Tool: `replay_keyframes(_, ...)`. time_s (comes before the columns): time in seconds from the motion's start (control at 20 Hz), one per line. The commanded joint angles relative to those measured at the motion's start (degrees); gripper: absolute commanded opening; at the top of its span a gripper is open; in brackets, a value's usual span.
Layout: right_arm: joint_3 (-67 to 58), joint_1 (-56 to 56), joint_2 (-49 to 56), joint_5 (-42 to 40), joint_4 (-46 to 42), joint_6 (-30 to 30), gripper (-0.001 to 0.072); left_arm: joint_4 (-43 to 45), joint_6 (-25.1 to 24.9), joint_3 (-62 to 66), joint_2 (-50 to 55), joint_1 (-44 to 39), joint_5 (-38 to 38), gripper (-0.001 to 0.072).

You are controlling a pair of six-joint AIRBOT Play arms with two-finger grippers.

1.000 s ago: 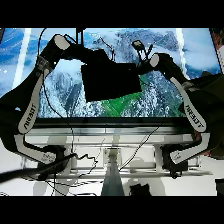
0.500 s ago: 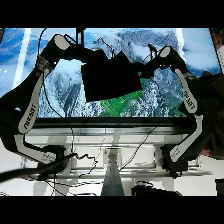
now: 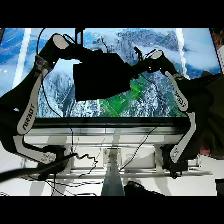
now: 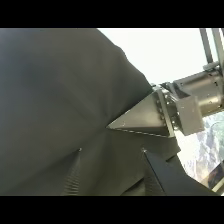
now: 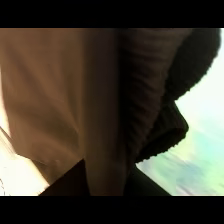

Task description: Fold the clothes and pants, and hang the long-sleeved shirts on hangers.

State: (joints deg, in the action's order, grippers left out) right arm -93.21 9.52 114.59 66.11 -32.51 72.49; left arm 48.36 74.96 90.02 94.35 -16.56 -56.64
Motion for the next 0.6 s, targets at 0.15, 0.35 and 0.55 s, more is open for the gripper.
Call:
replay_keyframes(0.15, -2.21, -6.93, -12.87, -2.51, -7.45, 7.32, 0.0013, 0.04, -4.94, -0.02, -9.73, 2.56, -0.92, 0.0014)
replay_keyframes(0.35, -2.21, -18.56, -27.34, 6.84, -20.04, 17.38, 0.0013, 0.04, -4.92, -0.02, -17.44, 4.11, -1.70, 0.0014)
replay_keyframes(0.55, -2.21, -32.70, -42.93, 17.90, -32.52, 24.37, 0.0013, -0.02, -4.74, -0.02, -24.02, 4.28, -1.92, 0.0013)
